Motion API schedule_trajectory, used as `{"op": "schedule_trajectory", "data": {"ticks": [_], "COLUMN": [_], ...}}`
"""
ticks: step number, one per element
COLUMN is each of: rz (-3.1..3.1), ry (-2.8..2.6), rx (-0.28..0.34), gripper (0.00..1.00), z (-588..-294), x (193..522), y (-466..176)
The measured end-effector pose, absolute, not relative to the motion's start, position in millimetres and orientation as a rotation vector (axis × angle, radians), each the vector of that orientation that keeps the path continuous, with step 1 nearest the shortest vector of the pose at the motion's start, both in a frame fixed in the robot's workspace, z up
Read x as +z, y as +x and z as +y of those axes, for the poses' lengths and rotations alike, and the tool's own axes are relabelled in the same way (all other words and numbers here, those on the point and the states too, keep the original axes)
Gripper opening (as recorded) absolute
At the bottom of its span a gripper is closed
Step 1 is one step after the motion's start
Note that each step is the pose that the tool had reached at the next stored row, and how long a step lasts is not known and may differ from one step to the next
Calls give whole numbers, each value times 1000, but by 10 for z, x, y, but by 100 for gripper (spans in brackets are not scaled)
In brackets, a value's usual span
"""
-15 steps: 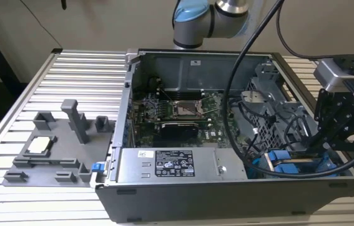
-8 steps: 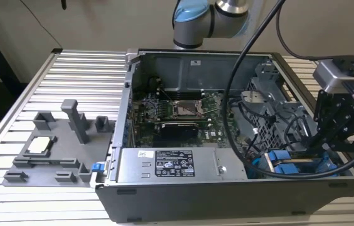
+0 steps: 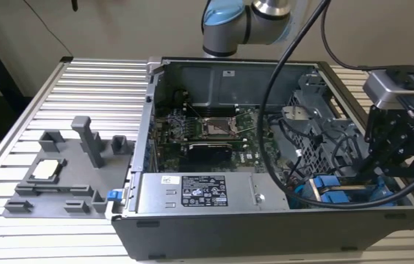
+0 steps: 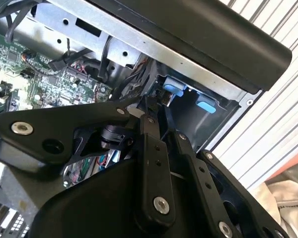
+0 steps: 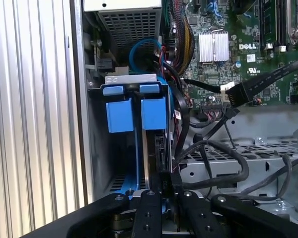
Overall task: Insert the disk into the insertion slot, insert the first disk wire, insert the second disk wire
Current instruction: 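Insert the first disk wire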
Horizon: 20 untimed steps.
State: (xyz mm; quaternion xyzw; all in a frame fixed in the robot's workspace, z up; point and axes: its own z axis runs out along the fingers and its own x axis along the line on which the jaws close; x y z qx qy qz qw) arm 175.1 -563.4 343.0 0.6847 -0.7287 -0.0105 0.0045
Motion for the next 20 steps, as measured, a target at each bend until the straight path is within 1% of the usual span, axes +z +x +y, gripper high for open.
{"op": "schedule_trajectory", "data": {"ticks": [20], "rz": [-2226], "ry": [2203], "rx": [-32], "gripper": [19], "z": [-5623], "x": [3402], "y": [1770]}}
